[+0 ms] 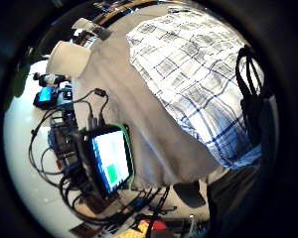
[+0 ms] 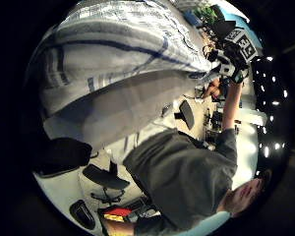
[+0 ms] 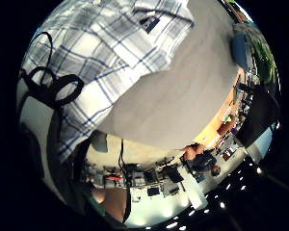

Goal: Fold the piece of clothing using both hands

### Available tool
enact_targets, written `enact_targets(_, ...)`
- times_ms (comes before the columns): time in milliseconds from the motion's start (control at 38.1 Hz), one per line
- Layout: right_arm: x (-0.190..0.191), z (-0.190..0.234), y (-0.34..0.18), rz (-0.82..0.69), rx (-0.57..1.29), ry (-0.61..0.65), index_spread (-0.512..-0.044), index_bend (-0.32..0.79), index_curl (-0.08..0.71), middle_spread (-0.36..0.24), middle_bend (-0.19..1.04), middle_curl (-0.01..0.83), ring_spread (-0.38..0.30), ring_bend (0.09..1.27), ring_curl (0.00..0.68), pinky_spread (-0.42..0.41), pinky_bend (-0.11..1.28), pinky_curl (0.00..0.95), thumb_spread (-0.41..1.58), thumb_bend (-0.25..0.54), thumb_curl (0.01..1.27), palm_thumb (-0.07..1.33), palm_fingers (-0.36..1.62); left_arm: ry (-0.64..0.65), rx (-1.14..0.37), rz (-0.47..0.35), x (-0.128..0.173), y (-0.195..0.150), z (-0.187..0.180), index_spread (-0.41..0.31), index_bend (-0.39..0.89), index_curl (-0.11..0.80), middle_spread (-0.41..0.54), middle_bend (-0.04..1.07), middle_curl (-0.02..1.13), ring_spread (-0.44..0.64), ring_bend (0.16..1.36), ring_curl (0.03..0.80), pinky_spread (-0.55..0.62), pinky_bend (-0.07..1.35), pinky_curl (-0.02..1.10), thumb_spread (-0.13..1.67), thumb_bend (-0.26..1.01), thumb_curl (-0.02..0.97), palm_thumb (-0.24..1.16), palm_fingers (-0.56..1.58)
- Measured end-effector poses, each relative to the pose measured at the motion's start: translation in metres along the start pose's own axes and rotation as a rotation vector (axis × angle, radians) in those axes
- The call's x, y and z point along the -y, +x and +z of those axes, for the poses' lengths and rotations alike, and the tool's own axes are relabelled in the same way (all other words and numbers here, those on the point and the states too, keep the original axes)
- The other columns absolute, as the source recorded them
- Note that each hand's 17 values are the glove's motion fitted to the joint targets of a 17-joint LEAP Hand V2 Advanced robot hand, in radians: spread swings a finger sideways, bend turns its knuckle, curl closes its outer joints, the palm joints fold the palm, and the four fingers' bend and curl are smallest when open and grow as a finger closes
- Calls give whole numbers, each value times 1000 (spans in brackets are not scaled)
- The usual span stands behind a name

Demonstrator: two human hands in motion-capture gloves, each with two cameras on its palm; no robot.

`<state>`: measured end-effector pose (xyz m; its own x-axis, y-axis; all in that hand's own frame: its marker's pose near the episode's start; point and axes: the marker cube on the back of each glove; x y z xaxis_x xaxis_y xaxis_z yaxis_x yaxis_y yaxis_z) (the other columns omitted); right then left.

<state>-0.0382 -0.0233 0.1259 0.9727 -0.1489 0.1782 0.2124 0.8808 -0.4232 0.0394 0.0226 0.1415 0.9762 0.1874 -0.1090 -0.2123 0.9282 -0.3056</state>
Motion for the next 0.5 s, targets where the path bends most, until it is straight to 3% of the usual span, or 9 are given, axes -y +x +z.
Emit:
enact_targets(105, -10, -43, -10, -3, -23, 8, -225, 234, 419, -164, 355, 495, -235, 584, 457, -265, 517, 434, 400, -2, 615, 1077, 1336, -60, -37, 12, -9, 3, -36, -286, 187, 494, -324, 478, 617, -342, 743, 516, -349, 561, 517, 1629, 447, 407, 493, 1192)
enact_targets(210, 6, -97, -11, 63, -79, 22, -232, 261, 447, -166, 377, 506, -240, 592, 463, -270, 508, 437, 318, -20, 636, 1079, 1344, -128, -3, -73, 20, -13, -76, -284, 195, 510, -325, 476, 632, -344, 753, 527, -350, 574, 529, 1632, 474, 414, 479, 1186)
enact_targets(341, 64, -137, 6, 226, -131, 38, -241, 281, 477, -167, 395, 514, -241, 600, 469, -277, 508, 442, 253, -27, 655, 1071, 1337, -282, 1, -251, 80, -45, -93, -285, 182, 523, -326, 475, 651, -343, 759, 537, -350, 587, 543, 1635, 497, 416, 438, 1168)
enact_targets(446, 94, -140, -1, 389, -135, 97, -249, 293, 497, -169, 407, 521, -245, 605, 475, -277, 493, 443, 224, -25, 669, 1070, 1304, -390, -31, -486, 97, -60, -88, -285, 182, 532, -325, 467, 662, -342, 760, 540, -350, 585, 546, 1634, 518, 419, 413, 1155)
enact_targets(499, 113, -128, -2, 409, -87, 108, -251, 291, 505, -170, 411, 523, -241, 599, 475, -274, 489, 446, 219, -22, 677, 1073, 1278, -409, -49, -560, 111, -73, -70, -285, 179, 535, -324, 466, 668, -340, 755, 541, -346, 575, 545, 1633, 530, 421, 402, 1144)
